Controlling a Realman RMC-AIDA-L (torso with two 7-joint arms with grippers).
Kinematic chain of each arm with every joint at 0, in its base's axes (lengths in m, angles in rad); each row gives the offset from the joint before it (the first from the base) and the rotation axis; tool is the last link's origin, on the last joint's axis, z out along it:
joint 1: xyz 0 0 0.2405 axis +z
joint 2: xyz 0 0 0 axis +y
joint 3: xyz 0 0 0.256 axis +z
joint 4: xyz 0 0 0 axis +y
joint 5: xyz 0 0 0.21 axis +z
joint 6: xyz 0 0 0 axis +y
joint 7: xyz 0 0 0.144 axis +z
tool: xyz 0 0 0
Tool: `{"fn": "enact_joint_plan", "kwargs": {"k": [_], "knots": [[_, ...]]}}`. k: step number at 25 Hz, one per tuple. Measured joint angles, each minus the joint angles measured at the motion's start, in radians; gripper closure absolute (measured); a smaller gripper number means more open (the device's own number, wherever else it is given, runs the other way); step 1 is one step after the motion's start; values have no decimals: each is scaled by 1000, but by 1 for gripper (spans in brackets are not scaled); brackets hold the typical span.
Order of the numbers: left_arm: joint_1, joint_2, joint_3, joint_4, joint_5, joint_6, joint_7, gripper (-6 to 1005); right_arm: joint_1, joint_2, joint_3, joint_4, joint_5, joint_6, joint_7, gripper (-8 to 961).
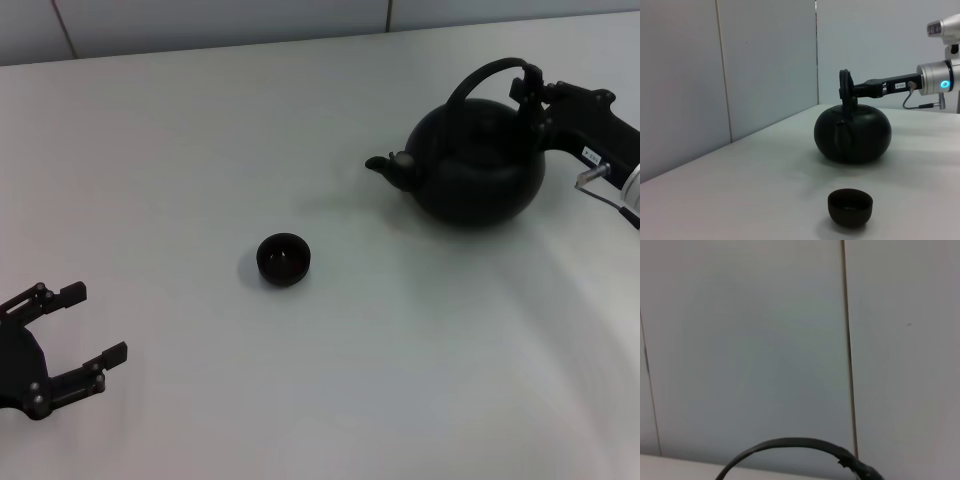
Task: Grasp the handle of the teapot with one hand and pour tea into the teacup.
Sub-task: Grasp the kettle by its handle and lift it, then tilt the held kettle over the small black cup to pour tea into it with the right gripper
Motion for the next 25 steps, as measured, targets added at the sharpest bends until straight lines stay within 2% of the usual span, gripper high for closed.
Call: {"fn": "enact_joint_plan", "kwargs": {"k": [7, 10, 11, 14, 16, 17, 21, 25], "knots": [[-1, -2, 1, -1, 0, 3, 0, 186, 22, -2, -2, -19, 2, -55, 43, 868], [-2, -2, 5, -1, 0, 5, 0, 186, 45, -4, -28, -42, -21, -56, 78, 868], [-2, -2, 6, -1, 0, 5, 0, 186, 63, -7, -77, -61, -38, -54, 107, 868], [-1, -4, 9, -1, 0, 7, 0, 186, 72, -7, -135, -81, -43, -47, 132, 868], [-1, -4, 9, -2, 1, 7, 0, 186, 81, -7, -239, -122, -46, -30, 169, 869], [-1, -4, 9, -2, 1, 7, 0, 186, 81, -7, -239, -122, -46, -30, 169, 869], [-1, -5, 9, -2, 2, 7, 0, 186, 83, -7, -352, -184, -47, -4, 181, 869], [-2, -5, 12, -2, 3, 8, 0, 186, 77, -4, -377, -219, -53, 5, 171, 869]]}}
